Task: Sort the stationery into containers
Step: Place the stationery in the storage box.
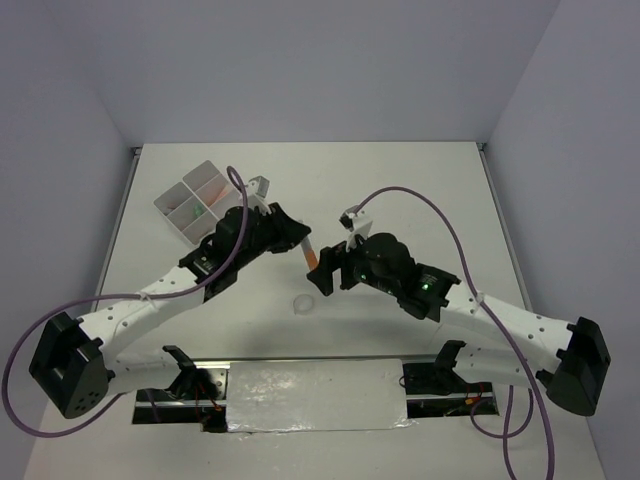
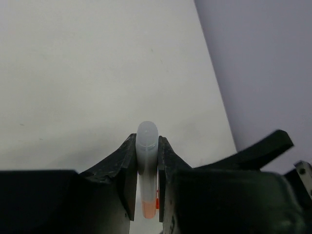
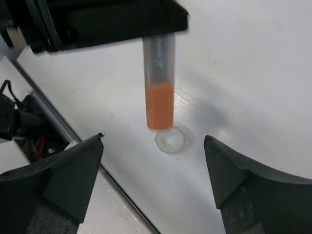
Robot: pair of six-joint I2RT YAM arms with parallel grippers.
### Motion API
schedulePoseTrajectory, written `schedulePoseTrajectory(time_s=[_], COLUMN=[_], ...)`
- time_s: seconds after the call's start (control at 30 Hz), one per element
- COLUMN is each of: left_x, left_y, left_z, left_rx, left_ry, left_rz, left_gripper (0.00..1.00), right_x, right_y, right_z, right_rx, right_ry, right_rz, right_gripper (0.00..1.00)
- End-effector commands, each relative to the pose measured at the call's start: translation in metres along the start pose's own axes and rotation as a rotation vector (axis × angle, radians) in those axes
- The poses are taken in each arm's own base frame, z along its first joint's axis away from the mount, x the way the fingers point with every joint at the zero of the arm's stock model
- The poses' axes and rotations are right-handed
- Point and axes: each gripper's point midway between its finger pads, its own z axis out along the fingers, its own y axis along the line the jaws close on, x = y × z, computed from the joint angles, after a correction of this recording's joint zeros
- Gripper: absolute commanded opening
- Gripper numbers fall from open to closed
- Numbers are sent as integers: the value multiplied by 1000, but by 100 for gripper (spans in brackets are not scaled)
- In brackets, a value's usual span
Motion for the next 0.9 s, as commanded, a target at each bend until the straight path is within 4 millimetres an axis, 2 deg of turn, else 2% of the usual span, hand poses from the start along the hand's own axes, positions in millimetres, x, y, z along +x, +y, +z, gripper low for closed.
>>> schedulePoseTrajectory(time_s=[0.0, 0.03, 0.07, 0.13, 0.17, 0.2, 0.23, 0.27, 0.3, 0.33, 0.37, 0.4, 0.43, 0.5, 0.53, 0.57, 0.63, 0.67, 0.7, 0.87], left_x=[-60, -72, -94, -124, -140, -157, -168, -185, -190, -209, -219, -221, -234, -243, -257, -261, -265, -271, -268, -265], left_y=[6, 17, 39, 53, 75, 76, 86, 104, 117, 127, 130, 140, 137, 150, 150, 154, 166, 162, 171, 195], left_z=[-11, -16, -27, -41, -52, -53, -56, -63, -57, -64, -64, -56, -60, -61, -66, -66, -54, -52, -46, -43], left_rx=[-140, -209, -342, -442, -541, -548, -586, -639, -674, -704, -715, -733, -740, -818, -832, -846, -846, -835, -862, -950], left_ry=[-203, -248, -351, -481, -560, -637, -677, -730, -741, -807, -831, -825, -887, -917, -975, -985, -958, -978, -962, -977], left_rz=[169, 237, 271, 337, 349, 343, 362, 358, 361, 349, 354, 377, 399, 444, 424, 423, 451, 455, 473, 487], left_gripper=[0, 0, 0, 0, 0, 0, 0, 0, 0, 0, 0, 0, 0, 0, 0, 0, 0, 0, 0, 2], right_x=[-19, -20, -16, -22, -20, -23, -22, -20, -21, -17, -16, -16, -13, -12, -10, -10, -9, -9, -8, -6], right_y=[-13, -20, -27, -32, -33, -33, -32, -33, -32, -34, -34, -35, -36, -35, -34, -33, -32, -32, -32, -32], right_z=[-17, -21, -25, -37, -40, -46, -48, -49, -53, -53, -54, -56, -57, -59, -59, -59, -58, -57, -56, -53], right_rx=[74, 103, 129, 144, 144, 137, 132, 131, 124, 129, 130, 128, 129, 119, 108, 104, 97, 94, 94, 88], right_ry=[-106, -113, -110, -147, -152, -171, -172, -170, -177, -165, -162, -164, -158, -161, -160, -160, -156, -153, -145, -130], right_rz=[1, 3, 3, 2, 0, -2, -2, -6, -6, -10, -10, -16, -18, -23, -24, -30, -35, -39, -45, -67], right_gripper=[92, 96, 97, 99, 99, 99, 99, 99, 99, 99, 99, 99, 99, 99, 99, 99, 99, 99, 99, 99])
